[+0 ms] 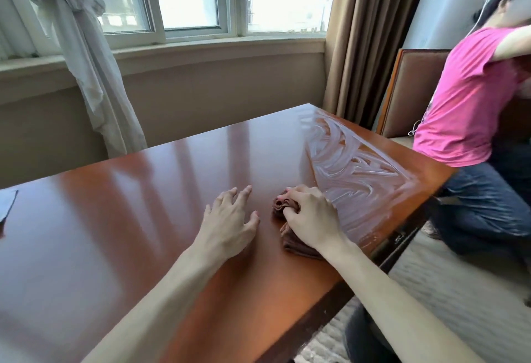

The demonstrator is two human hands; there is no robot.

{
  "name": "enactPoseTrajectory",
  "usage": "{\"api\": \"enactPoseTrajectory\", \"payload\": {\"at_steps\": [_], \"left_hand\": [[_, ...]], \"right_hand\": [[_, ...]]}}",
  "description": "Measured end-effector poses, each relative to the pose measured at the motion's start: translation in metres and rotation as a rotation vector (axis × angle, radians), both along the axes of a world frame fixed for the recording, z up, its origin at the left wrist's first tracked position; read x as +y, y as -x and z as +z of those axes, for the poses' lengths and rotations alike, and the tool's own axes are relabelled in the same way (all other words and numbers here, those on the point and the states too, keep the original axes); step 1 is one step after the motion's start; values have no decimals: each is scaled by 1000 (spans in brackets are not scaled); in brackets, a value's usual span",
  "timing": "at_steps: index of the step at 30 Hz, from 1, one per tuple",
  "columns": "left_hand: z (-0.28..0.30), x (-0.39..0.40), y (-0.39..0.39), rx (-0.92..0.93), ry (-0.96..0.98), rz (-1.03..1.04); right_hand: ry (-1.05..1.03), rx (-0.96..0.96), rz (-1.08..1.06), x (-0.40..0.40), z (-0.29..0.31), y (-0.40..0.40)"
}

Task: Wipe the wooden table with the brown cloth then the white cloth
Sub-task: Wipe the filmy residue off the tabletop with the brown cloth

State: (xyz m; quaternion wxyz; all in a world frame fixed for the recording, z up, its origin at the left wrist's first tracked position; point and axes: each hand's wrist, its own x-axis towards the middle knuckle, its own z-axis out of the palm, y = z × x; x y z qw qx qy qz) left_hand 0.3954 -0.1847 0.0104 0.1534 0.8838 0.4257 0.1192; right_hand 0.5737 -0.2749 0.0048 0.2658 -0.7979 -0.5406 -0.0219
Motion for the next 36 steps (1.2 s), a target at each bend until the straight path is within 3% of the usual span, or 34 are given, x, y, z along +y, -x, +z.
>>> {"api": "enactPoseTrajectory", "payload": {"at_steps": [4, 7, 12, 14, 17, 20, 23, 25, 28, 32, 36], "left_hand": [[-4, -21, -24, 176, 59, 24], [-9, -25, -23, 251, 8, 21], [-16, -29, -14, 208, -75, 18], [-18, -30, -14, 204, -77, 22], [-19, -30, -14, 187, -88, 27], [-18, -30, -14, 182, -85, 30], [-18, -32, -14, 196, -88, 38], [-18, -33, -15, 198, -93, 40], [-20, -32, -14, 201, -109, 44], [-20, -33, -15, 193, -109, 42], [-19, -33, -16, 191, -110, 44]], "right_hand": [[-43, 31, 52, -50, -3, 3], [-20, 38, -4, -34, 5, -27], [4, 12, -174, -22, 14, -36], [-42, -33, -75, -45, 6, -10], [-45, 67, 66, -72, 6, -6], [12, 73, -73, -42, 16, -47], [-13, 47, -169, -35, 14, -37], [-54, 4, -75, -54, 5, -16], [-49, 131, 40, -68, 7, -16], [-2, 108, -117, -37, 17, -36], [-22, 15, 24, -55, 7, -3]]}}
